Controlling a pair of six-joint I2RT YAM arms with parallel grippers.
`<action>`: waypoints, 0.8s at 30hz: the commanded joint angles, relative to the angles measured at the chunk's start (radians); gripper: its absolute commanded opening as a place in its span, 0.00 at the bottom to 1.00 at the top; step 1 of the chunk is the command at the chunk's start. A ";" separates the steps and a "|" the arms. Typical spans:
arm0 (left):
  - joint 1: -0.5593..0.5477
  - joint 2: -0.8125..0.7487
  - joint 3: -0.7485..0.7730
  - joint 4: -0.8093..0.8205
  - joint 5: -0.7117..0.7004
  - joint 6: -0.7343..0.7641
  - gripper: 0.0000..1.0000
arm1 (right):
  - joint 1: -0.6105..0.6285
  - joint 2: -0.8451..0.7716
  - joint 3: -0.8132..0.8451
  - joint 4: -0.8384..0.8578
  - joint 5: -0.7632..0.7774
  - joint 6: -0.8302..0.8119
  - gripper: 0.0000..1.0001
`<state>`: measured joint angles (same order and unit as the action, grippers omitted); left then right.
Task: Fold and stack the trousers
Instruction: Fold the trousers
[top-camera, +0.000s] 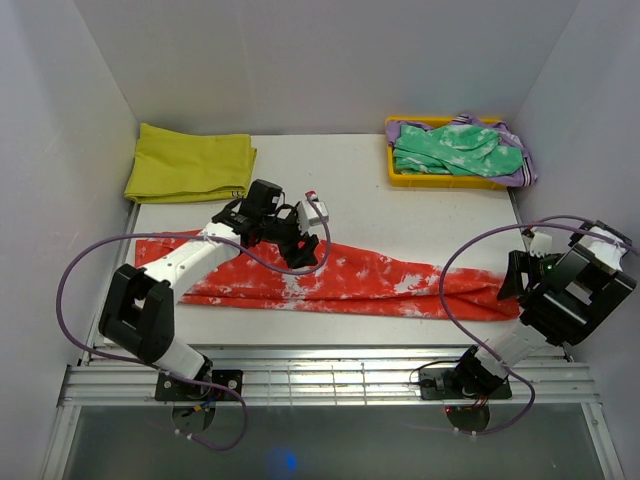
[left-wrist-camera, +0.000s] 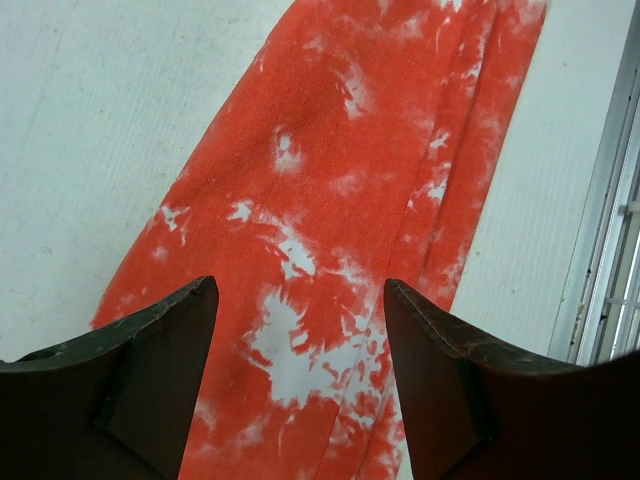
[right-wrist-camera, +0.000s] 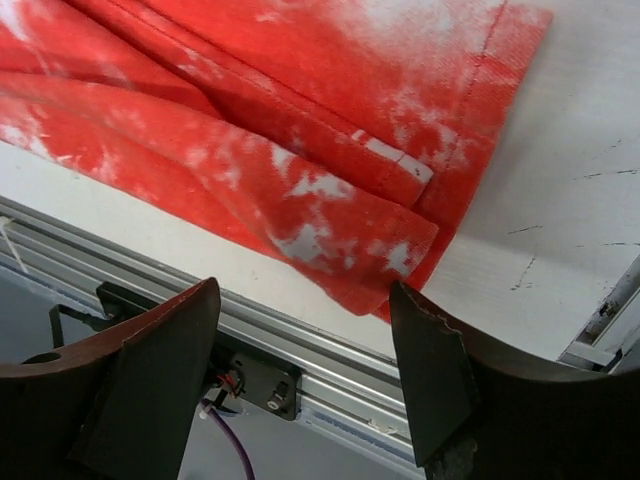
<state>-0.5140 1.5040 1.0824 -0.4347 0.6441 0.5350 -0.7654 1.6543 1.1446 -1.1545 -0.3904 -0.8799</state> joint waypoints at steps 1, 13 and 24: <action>0.000 -0.014 0.062 0.056 -0.003 -0.102 0.78 | -0.005 0.057 -0.003 0.076 0.058 -0.010 0.76; 0.000 -0.116 -0.027 0.017 -0.044 -0.084 0.78 | -0.003 0.151 0.090 -0.027 -0.097 -0.069 0.60; 0.138 -0.179 -0.104 -0.080 -0.086 -0.144 0.74 | 0.014 0.066 0.257 -0.155 -0.151 -0.290 0.08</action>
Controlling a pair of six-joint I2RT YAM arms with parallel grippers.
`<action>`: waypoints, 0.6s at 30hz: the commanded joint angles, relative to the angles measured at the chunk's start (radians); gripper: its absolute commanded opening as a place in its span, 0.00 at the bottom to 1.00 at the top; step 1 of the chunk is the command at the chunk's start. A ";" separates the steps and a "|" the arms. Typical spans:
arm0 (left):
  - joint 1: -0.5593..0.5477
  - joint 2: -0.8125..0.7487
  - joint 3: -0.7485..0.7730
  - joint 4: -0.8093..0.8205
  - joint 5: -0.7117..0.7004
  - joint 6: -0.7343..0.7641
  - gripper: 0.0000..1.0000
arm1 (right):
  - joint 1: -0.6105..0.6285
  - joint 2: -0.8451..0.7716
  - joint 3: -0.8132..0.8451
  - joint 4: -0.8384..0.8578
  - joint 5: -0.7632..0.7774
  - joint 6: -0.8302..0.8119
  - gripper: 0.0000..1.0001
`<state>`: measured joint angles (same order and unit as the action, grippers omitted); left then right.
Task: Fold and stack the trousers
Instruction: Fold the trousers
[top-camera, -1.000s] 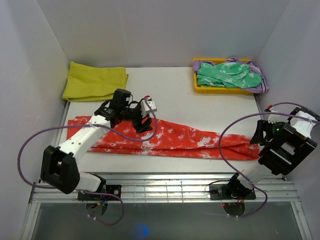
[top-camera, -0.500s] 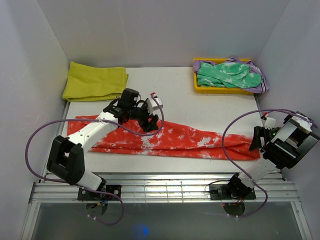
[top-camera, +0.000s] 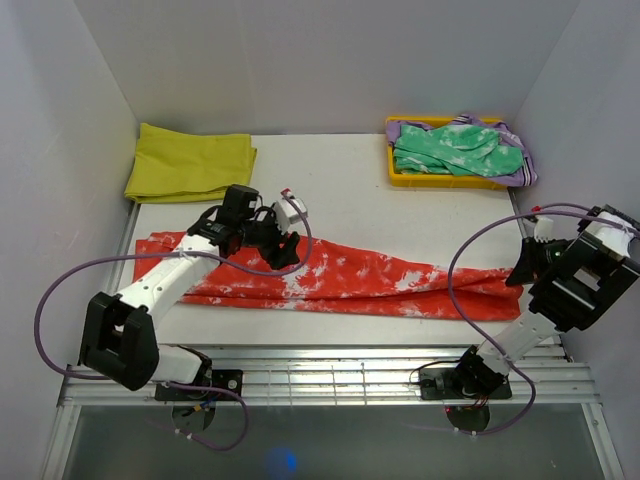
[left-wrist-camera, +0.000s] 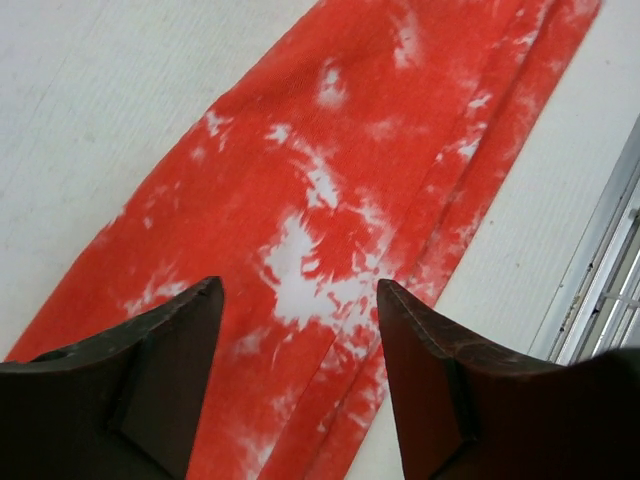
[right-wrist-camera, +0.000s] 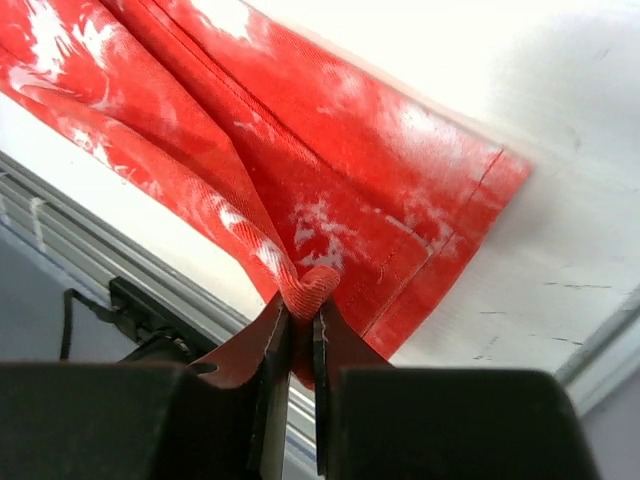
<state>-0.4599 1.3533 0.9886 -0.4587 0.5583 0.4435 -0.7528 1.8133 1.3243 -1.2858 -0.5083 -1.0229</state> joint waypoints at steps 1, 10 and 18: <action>0.127 -0.017 -0.005 -0.072 0.047 -0.064 0.72 | 0.018 -0.130 0.088 -0.024 -0.042 -0.182 0.08; 0.389 0.023 -0.013 -0.135 0.164 -0.100 0.68 | 0.078 -0.285 0.288 -0.020 -0.176 -0.675 0.08; 0.400 0.079 -0.041 -0.205 0.002 -0.040 0.66 | -0.072 -0.638 -0.434 0.340 -0.009 -1.210 0.16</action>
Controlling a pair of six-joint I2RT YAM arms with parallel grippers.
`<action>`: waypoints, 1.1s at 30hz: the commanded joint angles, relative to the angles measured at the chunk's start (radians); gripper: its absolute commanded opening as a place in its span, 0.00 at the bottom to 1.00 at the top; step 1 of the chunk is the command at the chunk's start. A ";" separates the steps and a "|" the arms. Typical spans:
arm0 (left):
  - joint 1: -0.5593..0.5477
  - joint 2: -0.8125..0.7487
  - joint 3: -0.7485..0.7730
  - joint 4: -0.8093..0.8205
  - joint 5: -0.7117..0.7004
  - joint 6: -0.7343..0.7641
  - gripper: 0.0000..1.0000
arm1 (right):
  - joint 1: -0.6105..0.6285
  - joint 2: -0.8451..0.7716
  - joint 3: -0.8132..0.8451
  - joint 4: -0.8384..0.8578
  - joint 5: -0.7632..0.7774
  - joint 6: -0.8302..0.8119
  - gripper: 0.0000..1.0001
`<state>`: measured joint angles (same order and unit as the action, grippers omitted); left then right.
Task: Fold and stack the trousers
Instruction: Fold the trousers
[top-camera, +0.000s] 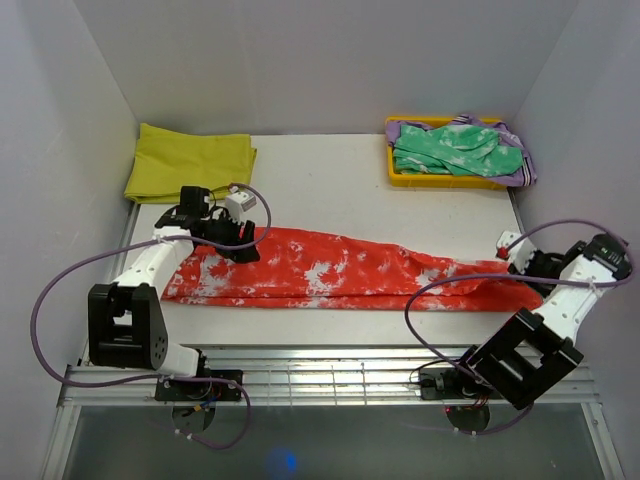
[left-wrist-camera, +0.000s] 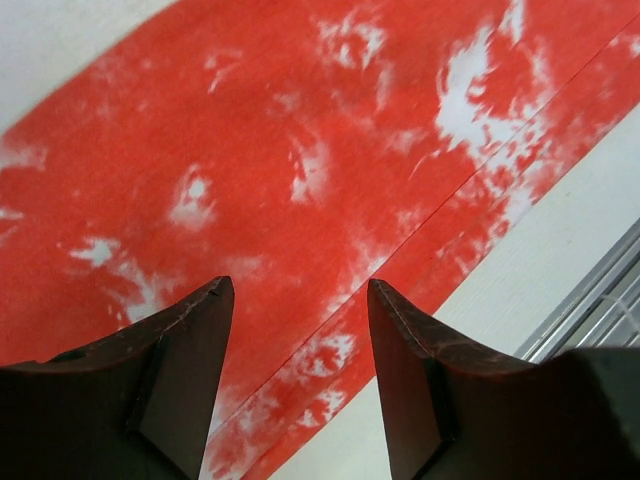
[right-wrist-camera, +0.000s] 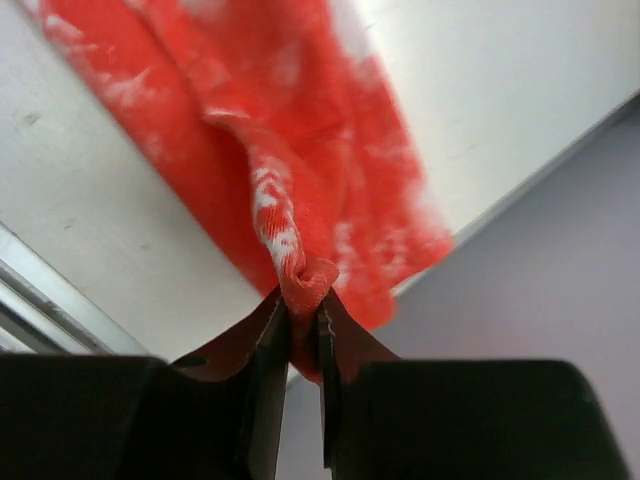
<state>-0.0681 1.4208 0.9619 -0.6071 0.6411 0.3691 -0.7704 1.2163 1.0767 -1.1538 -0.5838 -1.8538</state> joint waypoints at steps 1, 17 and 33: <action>0.028 0.029 -0.018 -0.069 -0.102 0.047 0.66 | -0.090 -0.041 -0.205 0.244 0.074 -0.404 0.21; 0.468 0.254 -0.036 -0.060 -0.446 0.269 0.61 | -0.092 0.153 0.103 0.178 0.090 -0.053 0.90; 0.436 0.022 0.184 -0.281 0.181 0.472 0.80 | -0.072 0.377 0.154 -0.156 -0.005 0.807 0.96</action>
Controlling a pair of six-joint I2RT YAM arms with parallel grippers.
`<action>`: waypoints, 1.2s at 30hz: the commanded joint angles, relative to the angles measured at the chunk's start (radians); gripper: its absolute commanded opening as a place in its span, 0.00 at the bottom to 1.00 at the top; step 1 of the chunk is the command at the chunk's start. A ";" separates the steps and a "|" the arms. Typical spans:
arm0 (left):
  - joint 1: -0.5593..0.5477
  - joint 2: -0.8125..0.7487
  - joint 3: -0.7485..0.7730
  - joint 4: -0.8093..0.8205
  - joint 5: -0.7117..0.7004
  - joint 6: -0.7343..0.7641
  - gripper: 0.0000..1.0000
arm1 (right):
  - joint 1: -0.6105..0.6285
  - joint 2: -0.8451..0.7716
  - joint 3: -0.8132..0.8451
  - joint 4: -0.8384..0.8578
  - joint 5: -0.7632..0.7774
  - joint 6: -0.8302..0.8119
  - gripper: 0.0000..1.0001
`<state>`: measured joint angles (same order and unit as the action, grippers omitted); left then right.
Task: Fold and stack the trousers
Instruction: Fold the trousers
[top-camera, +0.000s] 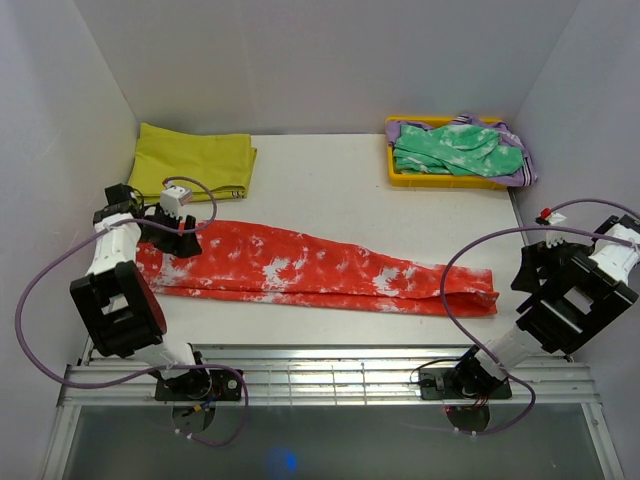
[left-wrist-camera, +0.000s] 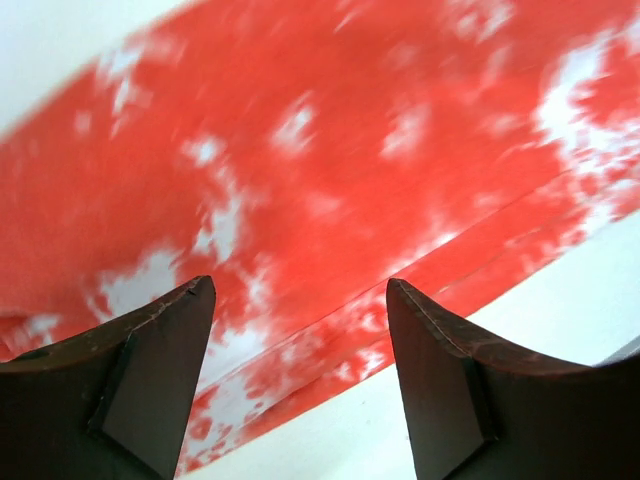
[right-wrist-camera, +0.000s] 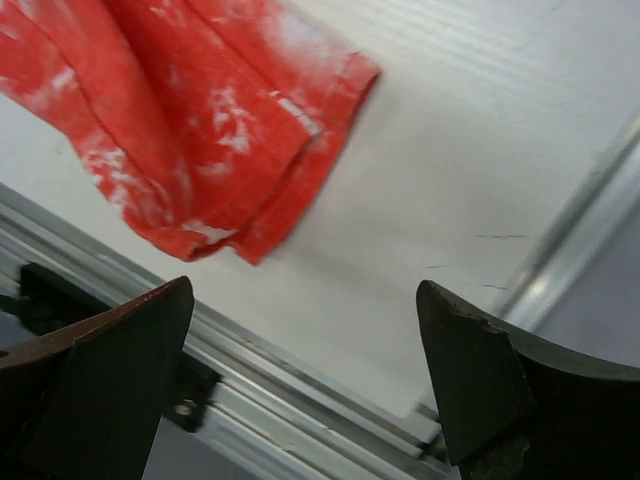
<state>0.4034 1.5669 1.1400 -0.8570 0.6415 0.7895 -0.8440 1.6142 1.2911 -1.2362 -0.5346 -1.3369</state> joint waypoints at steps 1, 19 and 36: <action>-0.058 -0.149 -0.009 -0.011 0.187 0.037 0.81 | -0.001 -0.025 -0.082 -0.074 -0.068 0.332 0.98; -0.199 -0.263 -0.171 0.125 0.156 -0.041 0.84 | 0.097 0.174 -0.172 -0.075 -0.133 0.538 0.90; -0.284 -0.061 -0.218 0.328 0.078 -0.279 0.75 | 0.316 0.392 0.127 0.394 -0.047 0.891 0.46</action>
<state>0.1261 1.4925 0.9218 -0.5831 0.7189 0.5823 -0.5320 1.9709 1.3067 -0.9585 -0.5571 -0.4793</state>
